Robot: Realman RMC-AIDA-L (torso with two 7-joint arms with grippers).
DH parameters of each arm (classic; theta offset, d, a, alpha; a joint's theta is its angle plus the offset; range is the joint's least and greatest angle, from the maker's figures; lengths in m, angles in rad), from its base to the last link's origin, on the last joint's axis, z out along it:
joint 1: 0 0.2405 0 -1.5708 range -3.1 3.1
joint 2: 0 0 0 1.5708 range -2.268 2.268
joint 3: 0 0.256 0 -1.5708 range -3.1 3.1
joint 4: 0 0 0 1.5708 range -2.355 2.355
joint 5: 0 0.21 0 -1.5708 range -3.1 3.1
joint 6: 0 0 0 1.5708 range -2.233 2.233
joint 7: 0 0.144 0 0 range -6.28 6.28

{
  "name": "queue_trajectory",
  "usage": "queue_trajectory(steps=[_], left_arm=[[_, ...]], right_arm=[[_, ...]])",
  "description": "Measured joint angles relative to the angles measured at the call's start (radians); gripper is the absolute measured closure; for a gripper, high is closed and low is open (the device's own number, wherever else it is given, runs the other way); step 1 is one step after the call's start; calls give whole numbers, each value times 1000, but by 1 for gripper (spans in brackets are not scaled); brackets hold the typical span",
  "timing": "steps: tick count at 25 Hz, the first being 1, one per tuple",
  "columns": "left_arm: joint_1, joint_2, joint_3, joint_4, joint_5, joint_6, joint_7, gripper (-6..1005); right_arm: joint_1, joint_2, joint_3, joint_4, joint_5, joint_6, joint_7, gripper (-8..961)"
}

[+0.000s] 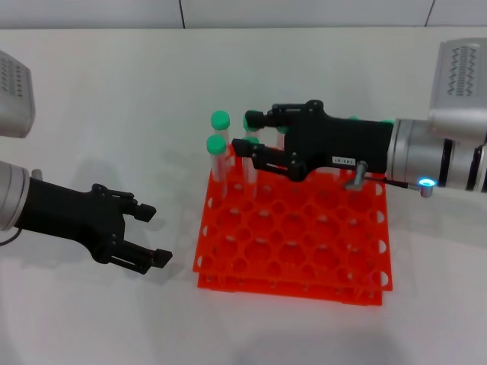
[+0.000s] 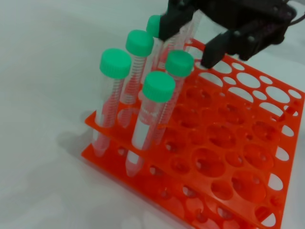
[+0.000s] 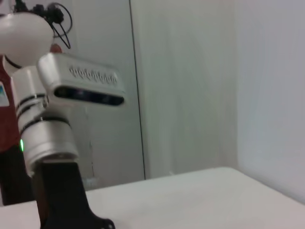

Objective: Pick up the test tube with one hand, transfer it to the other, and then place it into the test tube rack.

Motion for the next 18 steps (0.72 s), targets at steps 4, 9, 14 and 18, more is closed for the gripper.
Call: queue_trajectory(steps=[4,9,14,18], left_arm=[[0,0,0,0,-2,1,0,124],[0,0,-4,3,-14,5,1,124],[0,2,-5,8,-57,6,2,124],[1,9,-7,24,-116,10,3,124]], right_arm=[[-47,-5,24,-69,-7,-8,-3,483],[-133,-9,57,-195,-44,-23,5,475],[-218,-13,139,-350,-177,-68,124,473],[-245,-15,287,-422,-368,-216,300,473]])
